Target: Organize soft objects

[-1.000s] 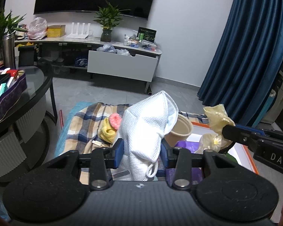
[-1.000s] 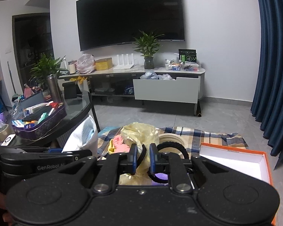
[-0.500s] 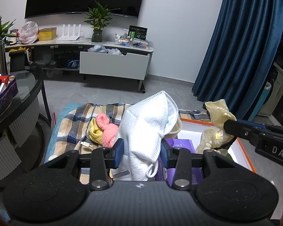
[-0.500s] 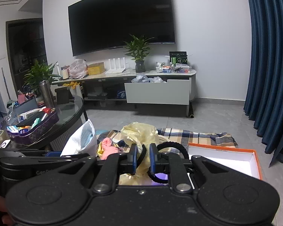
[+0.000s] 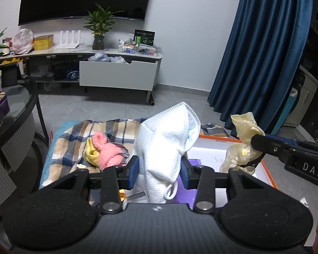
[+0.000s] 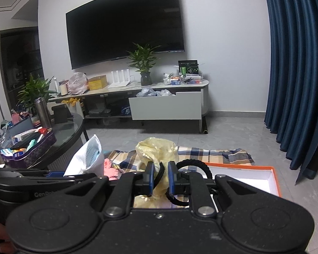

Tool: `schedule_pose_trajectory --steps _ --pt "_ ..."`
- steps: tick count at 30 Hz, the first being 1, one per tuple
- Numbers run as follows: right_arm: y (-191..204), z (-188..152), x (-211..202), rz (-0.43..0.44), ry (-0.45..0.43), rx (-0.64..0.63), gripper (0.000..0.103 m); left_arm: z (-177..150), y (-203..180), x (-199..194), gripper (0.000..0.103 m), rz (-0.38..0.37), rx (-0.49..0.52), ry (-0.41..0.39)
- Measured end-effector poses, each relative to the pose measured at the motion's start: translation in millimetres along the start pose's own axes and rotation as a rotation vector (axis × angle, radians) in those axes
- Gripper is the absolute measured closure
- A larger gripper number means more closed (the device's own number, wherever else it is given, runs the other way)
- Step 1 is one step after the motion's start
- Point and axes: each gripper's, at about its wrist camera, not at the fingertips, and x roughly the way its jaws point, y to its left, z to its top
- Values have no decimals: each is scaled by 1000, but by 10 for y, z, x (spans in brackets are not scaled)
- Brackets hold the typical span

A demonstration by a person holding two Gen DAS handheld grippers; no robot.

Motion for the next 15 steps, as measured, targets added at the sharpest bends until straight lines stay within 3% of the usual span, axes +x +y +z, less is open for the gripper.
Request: schedule_pose_trajectory --steps 15 --pt "-238 -2 -91 -55 -15 32 86 33 -253 76 62 -42 36 1"
